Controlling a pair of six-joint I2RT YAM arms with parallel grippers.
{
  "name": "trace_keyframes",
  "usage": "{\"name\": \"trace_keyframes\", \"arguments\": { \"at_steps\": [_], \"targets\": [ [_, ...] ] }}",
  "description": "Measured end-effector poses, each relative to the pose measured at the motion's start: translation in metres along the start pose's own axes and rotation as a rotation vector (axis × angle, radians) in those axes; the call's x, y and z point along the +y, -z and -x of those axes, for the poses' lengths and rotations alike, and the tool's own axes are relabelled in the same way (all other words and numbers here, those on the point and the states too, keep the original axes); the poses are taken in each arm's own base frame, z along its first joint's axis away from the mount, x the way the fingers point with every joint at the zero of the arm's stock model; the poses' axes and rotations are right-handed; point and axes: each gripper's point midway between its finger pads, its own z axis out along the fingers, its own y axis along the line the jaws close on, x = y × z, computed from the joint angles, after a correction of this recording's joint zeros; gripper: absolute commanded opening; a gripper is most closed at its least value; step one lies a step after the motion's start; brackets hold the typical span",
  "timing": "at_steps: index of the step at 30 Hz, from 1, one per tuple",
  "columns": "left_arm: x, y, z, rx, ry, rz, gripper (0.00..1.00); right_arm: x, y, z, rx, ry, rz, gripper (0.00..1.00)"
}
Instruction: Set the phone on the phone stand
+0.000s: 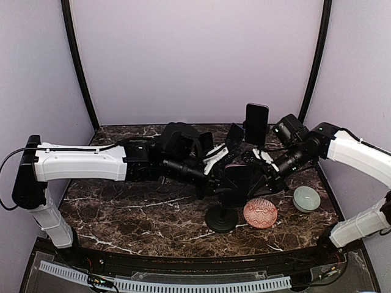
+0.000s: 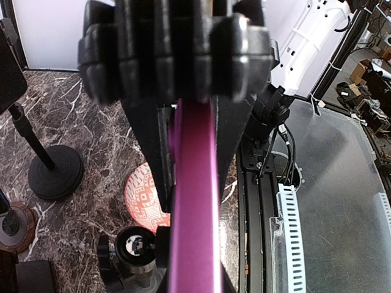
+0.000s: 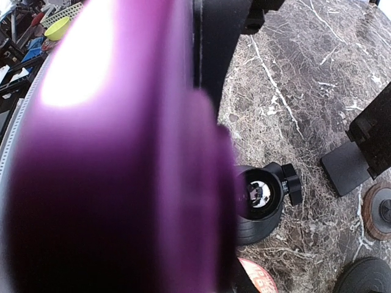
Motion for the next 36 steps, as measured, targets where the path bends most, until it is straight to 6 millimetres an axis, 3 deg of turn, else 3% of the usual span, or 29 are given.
{"name": "trace_keyframes", "arguments": {
  "at_steps": [3, 7, 9, 12, 16, 20, 21, 25, 30, 36],
  "targets": [
    [0.000, 0.000, 0.000, 0.019, 0.005, 0.016, 0.00, 0.000, 0.000, 0.000, 0.001, -0.001, -0.002, 0.11],
    [0.000, 0.001, 0.000, 0.027, 0.008, 0.032, 0.02, -0.001, -0.001, 0.000, -0.004, 0.000, -0.006, 0.38],
    [-0.001, 0.002, 0.002, 0.014, 0.005, 0.041, 0.08, 0.000, -0.001, 0.000, -0.010, -0.003, -0.002, 0.49],
    [-0.002, 0.003, 0.007, -0.010, 0.006, 0.053, 0.18, 0.005, -0.002, 0.005, -0.028, -0.005, 0.022, 0.56],
    [-0.002, -0.001, 0.011, -0.040, -0.009, 0.083, 0.41, 0.012, -0.003, 0.008, -0.040, -0.018, 0.044, 0.66],
    [-0.004, -0.007, 0.006, -0.051, -0.010, 0.088, 0.57, 0.018, 0.001, 0.013, -0.070, -0.027, 0.059, 0.70],
    [-0.004, -0.007, 0.007, -0.053, -0.010, 0.093, 0.77, 0.018, 0.003, 0.014, -0.073, -0.029, 0.057, 0.72],
    [-0.008, -0.009, 0.008, -0.058, -0.013, 0.102, 0.97, 0.014, 0.012, 0.015, -0.081, -0.033, 0.033, 0.74],
    [-0.012, -0.004, 0.008, -0.053, -0.018, 0.121, 0.99, 0.003, 0.024, 0.017, -0.085, -0.042, -0.026, 0.75],
    [-0.011, 0.018, 0.015, -0.068, -0.035, 0.170, 0.99, -0.017, 0.044, 0.020, -0.094, -0.049, -0.135, 0.74]
  ]
}}
